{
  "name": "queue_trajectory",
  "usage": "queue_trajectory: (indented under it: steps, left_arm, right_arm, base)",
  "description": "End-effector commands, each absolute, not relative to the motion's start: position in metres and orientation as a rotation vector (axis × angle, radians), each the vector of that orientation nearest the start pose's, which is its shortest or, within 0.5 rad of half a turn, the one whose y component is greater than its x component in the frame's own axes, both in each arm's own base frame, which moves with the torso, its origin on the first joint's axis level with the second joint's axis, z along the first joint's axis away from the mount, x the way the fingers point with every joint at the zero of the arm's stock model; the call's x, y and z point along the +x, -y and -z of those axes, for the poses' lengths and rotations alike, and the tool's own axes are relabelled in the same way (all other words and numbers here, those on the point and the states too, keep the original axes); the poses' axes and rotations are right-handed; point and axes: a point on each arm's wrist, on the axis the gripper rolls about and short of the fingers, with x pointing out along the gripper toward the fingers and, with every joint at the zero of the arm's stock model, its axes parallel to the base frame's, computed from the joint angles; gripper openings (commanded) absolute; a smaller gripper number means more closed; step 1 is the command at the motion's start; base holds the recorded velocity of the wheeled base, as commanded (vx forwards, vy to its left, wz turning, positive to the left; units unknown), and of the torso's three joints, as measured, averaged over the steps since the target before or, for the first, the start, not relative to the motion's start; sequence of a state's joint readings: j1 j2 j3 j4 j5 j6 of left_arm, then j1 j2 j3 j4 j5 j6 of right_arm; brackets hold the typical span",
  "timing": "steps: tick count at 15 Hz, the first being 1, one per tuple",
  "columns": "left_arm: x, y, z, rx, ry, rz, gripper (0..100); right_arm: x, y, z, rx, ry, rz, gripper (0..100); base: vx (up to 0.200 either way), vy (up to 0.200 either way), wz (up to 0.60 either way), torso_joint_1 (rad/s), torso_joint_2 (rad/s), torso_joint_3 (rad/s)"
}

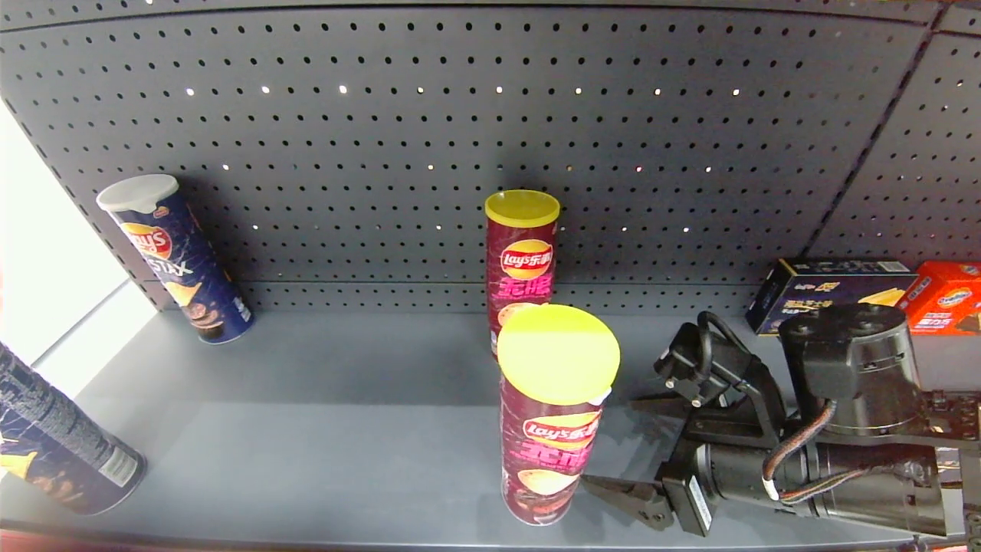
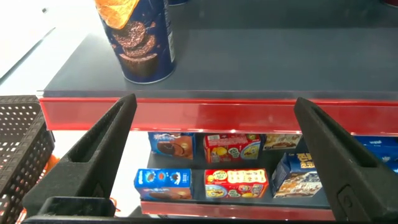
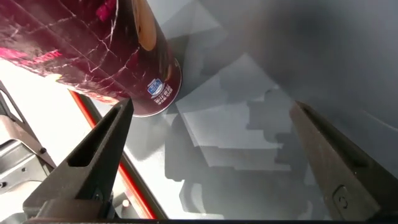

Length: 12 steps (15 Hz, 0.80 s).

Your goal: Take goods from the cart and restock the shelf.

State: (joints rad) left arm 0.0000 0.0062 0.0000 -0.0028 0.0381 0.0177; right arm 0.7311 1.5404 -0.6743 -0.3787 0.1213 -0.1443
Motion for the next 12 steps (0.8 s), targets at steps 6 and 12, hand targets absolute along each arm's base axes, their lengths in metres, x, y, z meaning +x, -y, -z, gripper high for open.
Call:
queue_trajectory:
  steps: [6,12]
  left_arm:
    - [-0.0222,-0.0009,-0.0760,0.018,-0.005,-0.038,100]
    - [-0.0222,-0.0009,-0.0760,0.018,-0.005,-0.038,100]
  right_arm:
    - [0.1908,-0.1756,-0.1671,-0.286,-0.420,-0.874,100]
    - [0.1937,-0.1782,-0.1675,-0.291,-0.416,-0.875,100]
  base:
    - [0.000,0.000,0.00,0.000,0.00,0.000]
    - [0.000,0.000,0.00,0.000,0.00,0.000]
